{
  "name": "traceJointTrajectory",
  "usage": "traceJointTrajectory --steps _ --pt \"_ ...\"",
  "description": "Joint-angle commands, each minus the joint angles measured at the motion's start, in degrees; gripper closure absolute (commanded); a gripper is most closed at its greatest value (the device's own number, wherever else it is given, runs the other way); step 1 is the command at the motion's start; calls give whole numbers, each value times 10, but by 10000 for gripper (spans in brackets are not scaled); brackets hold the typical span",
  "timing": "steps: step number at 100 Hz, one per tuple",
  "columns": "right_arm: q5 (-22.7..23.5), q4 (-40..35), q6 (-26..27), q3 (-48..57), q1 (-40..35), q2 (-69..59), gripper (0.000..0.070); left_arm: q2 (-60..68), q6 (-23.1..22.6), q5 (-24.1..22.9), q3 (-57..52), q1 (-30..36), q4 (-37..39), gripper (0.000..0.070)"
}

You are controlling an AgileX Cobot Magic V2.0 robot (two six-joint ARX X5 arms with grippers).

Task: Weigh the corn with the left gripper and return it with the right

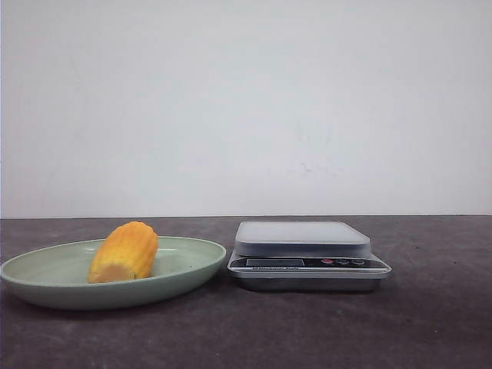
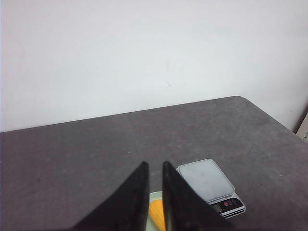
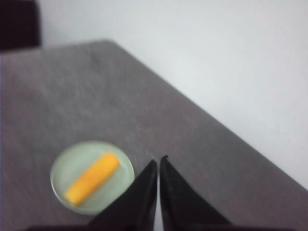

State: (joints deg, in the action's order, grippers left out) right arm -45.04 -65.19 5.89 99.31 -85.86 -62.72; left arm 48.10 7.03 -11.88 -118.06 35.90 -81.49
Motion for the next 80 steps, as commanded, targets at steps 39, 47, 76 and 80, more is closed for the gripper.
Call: traceJointTrajectory --steps 39,47,76,80 --pt "247 -35 65 -21 284 -5 700 5 1 -1 -13 4 -19 688" --pt "371 -6 51 -63 362 14 700 4 1 -1 -16 4 -19 688" --pt "421 322 -61 -408 529 236 700 4 1 -1 -18 4 -19 688" --pt "421 357 -70 -461 551 273 700 4 1 -1 -19 4 -19 688"
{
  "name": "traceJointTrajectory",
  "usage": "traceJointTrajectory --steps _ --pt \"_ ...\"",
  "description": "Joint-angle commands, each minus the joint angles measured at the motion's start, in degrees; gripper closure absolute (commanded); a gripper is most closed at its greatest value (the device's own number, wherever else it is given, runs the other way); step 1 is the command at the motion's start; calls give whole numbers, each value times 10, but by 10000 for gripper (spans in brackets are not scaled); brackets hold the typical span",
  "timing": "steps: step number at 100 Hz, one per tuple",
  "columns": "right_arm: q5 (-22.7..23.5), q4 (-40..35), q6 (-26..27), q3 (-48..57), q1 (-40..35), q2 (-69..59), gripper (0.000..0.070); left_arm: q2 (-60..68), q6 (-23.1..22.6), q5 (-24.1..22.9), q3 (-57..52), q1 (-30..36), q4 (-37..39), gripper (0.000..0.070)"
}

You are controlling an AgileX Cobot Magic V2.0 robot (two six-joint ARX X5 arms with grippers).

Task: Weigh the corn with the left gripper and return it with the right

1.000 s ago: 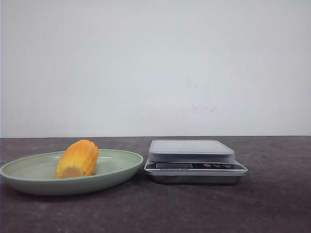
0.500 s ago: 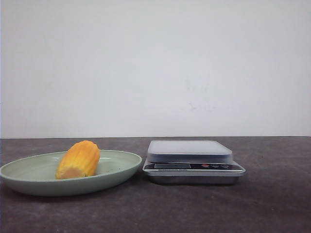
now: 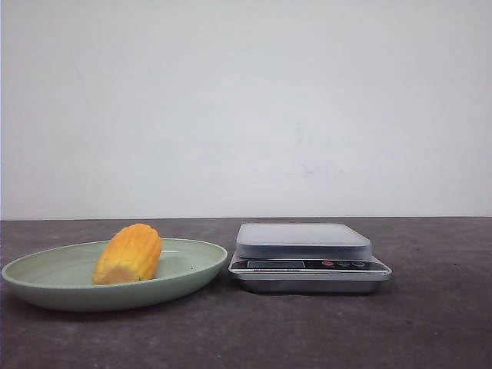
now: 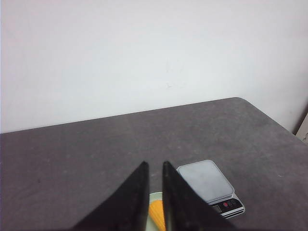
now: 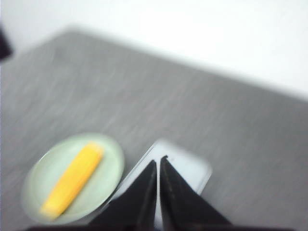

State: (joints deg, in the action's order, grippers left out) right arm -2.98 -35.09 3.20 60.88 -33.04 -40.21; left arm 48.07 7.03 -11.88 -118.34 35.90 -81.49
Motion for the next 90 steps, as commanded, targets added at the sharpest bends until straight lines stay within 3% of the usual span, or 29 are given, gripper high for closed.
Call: traceJointTrajectory --steps 1,17,39,50,66,80,90 --pt "0 63 -43 -89 28 57 700 4 1 -1 -16 4 -19 688" --pt "-2 115 -38 -268 124 201 700 4 1 -1 -16 4 -19 688" --pt "4 145 -39 -423 240 314 700 4 1 -2 -16 4 -18 688" --pt "18 208 -38 -490 274 346 700 4 1 -1 -16 4 -16 688" --pt "82 342 -17 -598 311 392 700 4 1 -2 -16 4 -16 688" --pt "105 251 -12 -601 327 400 700 4 1 -2 -17 4 -14 688" --pt "92 251 -13 -601 325 400 700 4 1 -1 -17 4 -12 688"
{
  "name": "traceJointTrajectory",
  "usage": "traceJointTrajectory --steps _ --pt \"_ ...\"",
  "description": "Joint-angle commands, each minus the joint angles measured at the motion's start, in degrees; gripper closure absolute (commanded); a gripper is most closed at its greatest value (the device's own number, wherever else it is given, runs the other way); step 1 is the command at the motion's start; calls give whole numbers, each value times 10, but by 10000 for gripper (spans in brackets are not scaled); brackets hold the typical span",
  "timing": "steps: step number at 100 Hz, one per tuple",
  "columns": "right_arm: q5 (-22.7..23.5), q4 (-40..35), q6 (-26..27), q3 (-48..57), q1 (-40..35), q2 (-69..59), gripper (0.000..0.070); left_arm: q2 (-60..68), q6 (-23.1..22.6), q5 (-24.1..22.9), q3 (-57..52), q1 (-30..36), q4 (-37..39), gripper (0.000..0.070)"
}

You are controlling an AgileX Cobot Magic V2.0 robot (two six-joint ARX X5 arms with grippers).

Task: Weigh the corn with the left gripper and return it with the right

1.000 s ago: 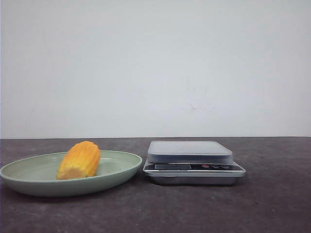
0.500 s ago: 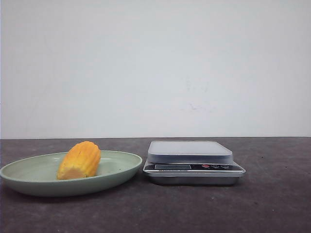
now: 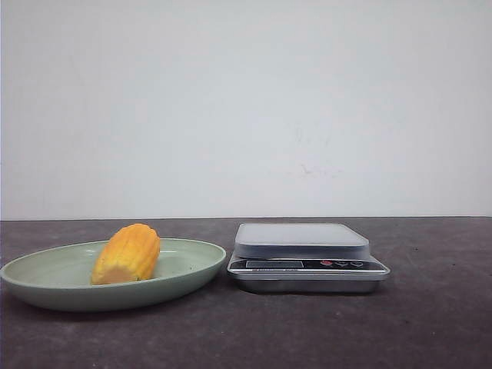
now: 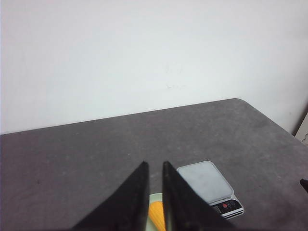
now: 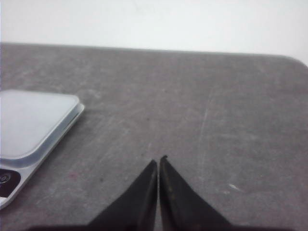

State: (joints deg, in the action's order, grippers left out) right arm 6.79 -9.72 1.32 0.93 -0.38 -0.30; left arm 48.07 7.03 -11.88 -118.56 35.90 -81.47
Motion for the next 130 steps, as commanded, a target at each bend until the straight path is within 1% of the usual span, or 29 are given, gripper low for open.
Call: traceJointTrajectory --steps 1,9,17,31,130 --pt "-6 -3 6 -1 -2 1 700 4 1 -1 -15 4 -12 688" --pt "-9 -3 3 -1 -8 1 700 4 1 -1 -15 4 -12 688" --pt "-12 -1 -20 -1 -13 1 700 4 1 -2 -15 4 -12 688" --pt "-8 12 -20 -1 -21 1 700 4 1 -2 -15 4 -12 688" --pt "-8 12 -20 -1 -21 1 700 6 1 -2 -15 3 -12 688"
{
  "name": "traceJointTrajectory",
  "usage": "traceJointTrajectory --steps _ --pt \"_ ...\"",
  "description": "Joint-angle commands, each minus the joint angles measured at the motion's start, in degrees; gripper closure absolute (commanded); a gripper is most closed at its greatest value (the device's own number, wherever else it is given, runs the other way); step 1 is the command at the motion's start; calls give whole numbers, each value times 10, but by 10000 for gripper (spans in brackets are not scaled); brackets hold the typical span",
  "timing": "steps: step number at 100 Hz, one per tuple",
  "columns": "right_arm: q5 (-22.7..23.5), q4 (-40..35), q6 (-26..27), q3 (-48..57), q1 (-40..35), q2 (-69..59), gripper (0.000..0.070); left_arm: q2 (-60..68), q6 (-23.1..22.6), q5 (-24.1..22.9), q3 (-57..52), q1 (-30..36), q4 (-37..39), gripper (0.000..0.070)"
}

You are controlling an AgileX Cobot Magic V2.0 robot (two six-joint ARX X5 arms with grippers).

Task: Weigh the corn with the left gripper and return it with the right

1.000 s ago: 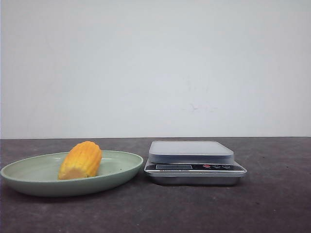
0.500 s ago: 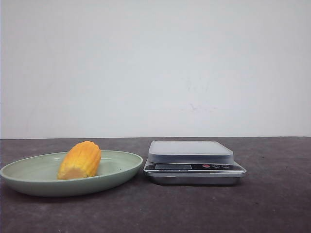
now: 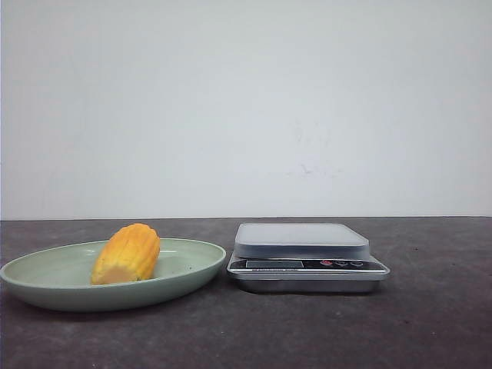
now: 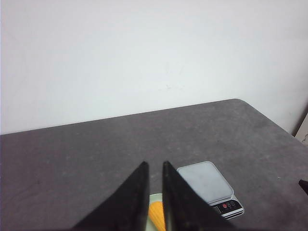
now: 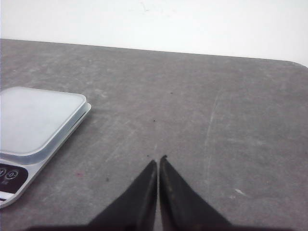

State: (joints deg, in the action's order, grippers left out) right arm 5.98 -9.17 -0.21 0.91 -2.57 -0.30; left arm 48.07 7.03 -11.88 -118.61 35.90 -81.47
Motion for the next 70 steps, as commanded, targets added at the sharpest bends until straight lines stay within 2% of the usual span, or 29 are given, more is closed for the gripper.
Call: traceJointTrajectory --steps 1,7,13,26,32,38,44,59,70 --pt "0 7 -5 -1 1 1 700 6 1 -2 -14 3 -12 688" --pt "0 7 -5 -1 1 1 700 5 -5 -2 -15 -2 -12 688" --pt "0 7 -5 -1 1 1 700 1 -38 -4 -15 -12 -8 685" --pt "0 7 -5 -1 1 1 700 -5 -19 -3 -9 -29 17 684" --pt "0 7 -5 -1 1 1 700 -14 -48 -3 18 -46 49 684" --pt "0 7 -5 -1 1 1 700 -33 -85 -3 77 -69 115 684" --pt "0 7 -5 -1 1 1 700 -59 -96 -3 158 -88 200 684" --pt "0 7 -5 -1 1 1 700 -140 -89 2 400 -124 414 684" --pt "0 7 -5 -1 1 1 700 -212 -55 46 595 -161 540 684"
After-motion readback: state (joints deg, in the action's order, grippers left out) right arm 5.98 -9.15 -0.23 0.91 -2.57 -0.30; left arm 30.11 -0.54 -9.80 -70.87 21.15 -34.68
